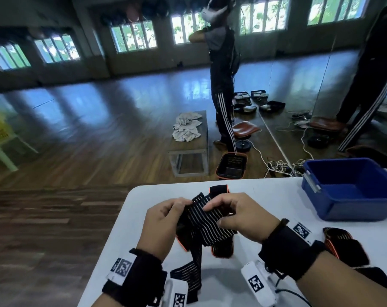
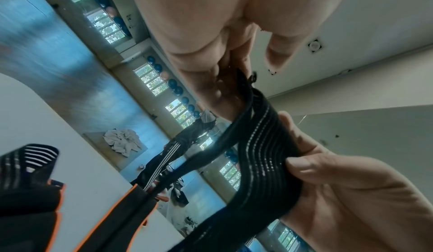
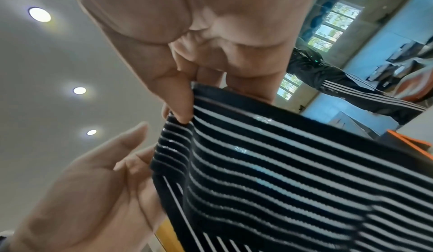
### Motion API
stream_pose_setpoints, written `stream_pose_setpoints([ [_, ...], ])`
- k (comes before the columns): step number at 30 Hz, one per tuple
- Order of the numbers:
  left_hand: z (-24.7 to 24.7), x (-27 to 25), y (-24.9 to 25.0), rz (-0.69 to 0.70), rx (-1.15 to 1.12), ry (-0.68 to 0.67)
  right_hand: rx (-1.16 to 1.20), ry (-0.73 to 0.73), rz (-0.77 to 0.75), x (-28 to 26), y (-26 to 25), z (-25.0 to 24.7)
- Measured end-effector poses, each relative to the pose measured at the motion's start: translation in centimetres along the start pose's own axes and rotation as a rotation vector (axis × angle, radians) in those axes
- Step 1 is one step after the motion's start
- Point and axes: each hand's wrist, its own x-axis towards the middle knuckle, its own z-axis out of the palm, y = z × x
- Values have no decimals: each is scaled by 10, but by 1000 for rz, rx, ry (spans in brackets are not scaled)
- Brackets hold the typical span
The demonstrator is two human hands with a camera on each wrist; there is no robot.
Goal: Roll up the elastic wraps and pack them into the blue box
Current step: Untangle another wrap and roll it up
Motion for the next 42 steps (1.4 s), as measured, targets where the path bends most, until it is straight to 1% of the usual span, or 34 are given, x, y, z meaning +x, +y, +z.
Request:
stream_pose_setpoints([
  [4,14,-10,12,60,28,-16,-27,-11,-46,-10,-9,-7],
  [11,32,-18,30,153,9,3,-77,-11,-122,-23,-21,-17],
  [12,33,-17,31,171,9,4,-89,3,-148,-23,-22,-19],
  [14,37,-15,38,213,5,3,-127,80,-209,-25,-26,-23],
  [16,41,-10,55,300,28,3,-153,170,-260,-25,-34,-29],
  [17,43,-5,65,350,49,2,-159,190,-277,-24,-40,-33],
  [21,50,17,112,526,77,-7,-141,190,-356,-17,-66,-44],
  [25,58,34,150,615,13,-28,-77,245,-463,-7,-89,-45],
  [29,66,33,158,629,-103,-76,-77,365,-517,-2,-106,-50],
  [32,73,25,142,585,-181,-152,-54,421,-546,-3,-114,-53],
  [34,82,21,130,561,-173,-178,-60,467,-552,-3,-115,-56],
  [37,94,20,124,540,-131,-164,-49,477,-502,-4,-112,-57],
  [42,95,26,124,487,-169,-148,56,465,-411,-17,-97,-57],
])
